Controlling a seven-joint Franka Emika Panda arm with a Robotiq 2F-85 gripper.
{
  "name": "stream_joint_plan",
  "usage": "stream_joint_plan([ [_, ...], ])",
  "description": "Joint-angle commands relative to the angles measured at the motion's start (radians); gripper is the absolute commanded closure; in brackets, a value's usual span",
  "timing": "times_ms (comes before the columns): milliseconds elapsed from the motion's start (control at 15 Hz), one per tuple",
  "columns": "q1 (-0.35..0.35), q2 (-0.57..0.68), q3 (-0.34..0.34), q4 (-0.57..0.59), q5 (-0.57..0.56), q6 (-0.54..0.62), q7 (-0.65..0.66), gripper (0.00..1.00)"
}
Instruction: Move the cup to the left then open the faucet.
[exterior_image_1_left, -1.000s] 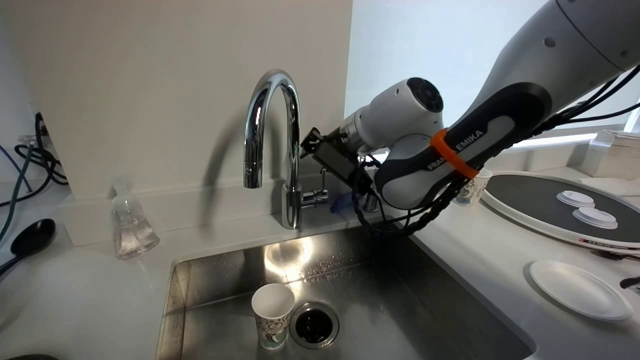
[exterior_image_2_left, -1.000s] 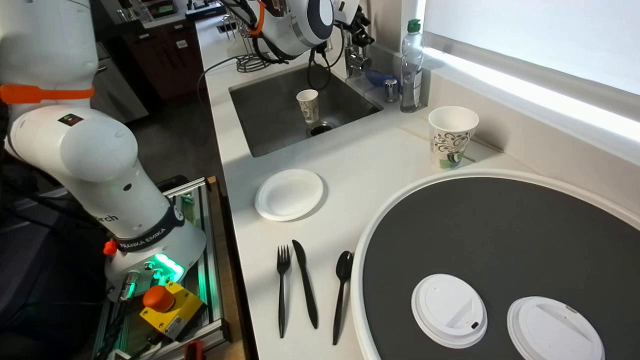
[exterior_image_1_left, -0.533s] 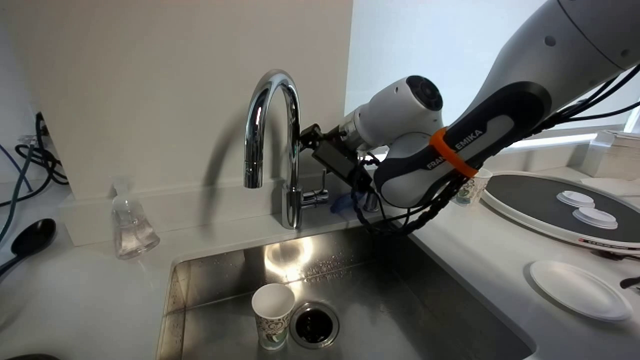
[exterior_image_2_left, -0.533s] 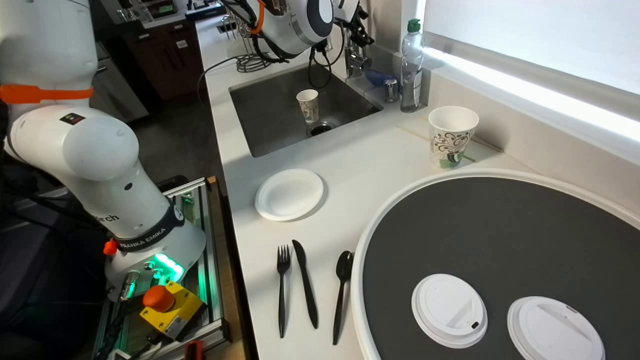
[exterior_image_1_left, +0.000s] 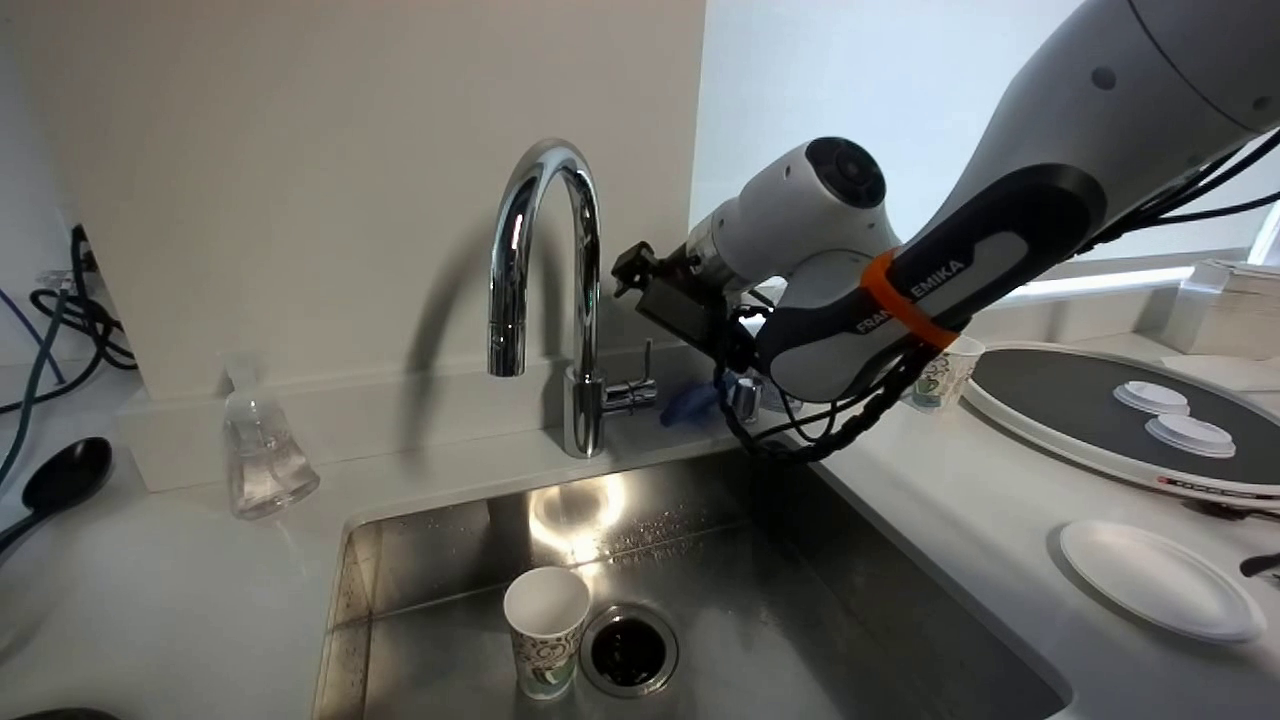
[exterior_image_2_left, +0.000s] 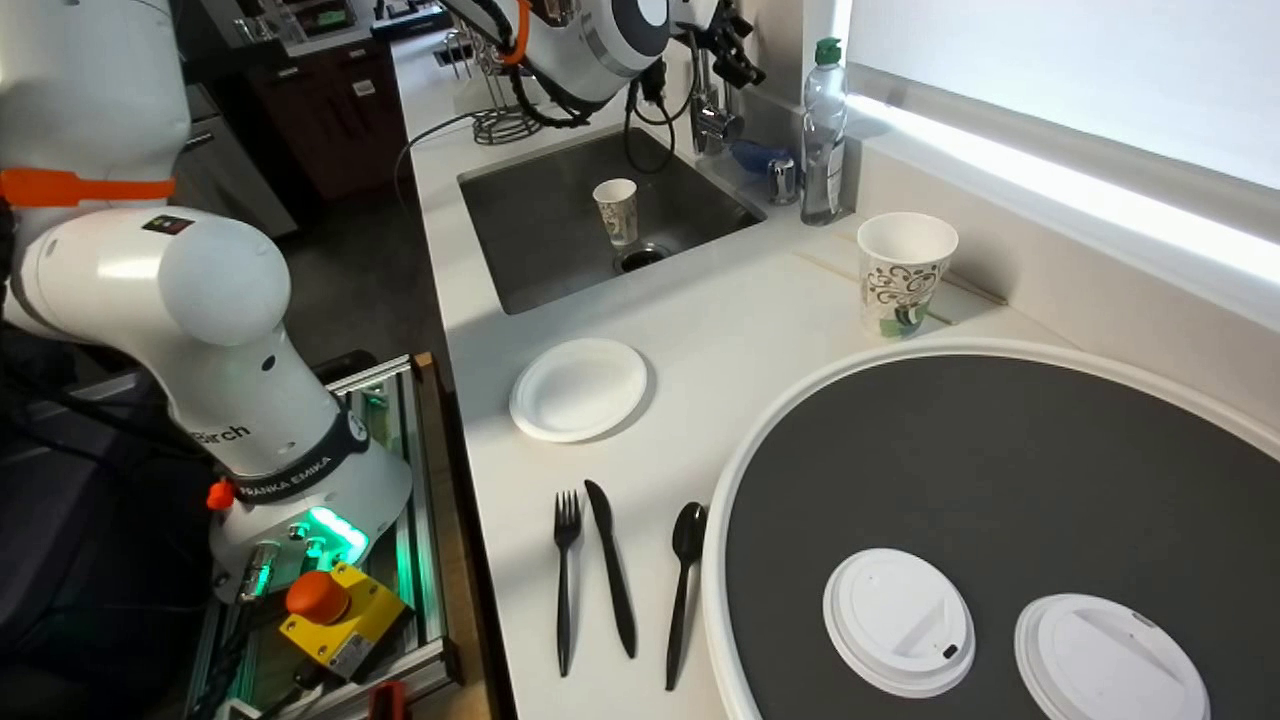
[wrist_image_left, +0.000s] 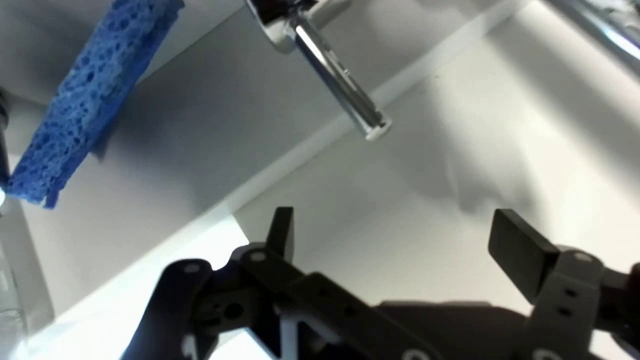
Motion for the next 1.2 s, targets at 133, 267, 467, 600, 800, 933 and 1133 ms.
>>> stream_joint_plan([
  [133,0.115,-0.067,-0.103,-0.07,-0.046,-0.156,-0.036,0.0],
  [267,0.133,-0.121,-0.105,-0.108,-0.083,-0.236,-0.084,0.0],
  [467,0.127,-0.214,-0.077,-0.17,-0.114,-0.347,-0.172,0.0],
  [600,0.145,-0.263,-0.101,-0.202,-0.144,-0.374,-0.194,0.0],
  [800,0.126,-0.358,-0.078,-0.272,-0.159,-0.349,-0.263,0.0],
  [933,0.085,-0.442,-0.009,-0.345,-0.092,-0.324,-0.391,0.0],
  [1133,0.069,-0.572,0.065,-0.453,0.048,-0.34,-0.597,0.0],
])
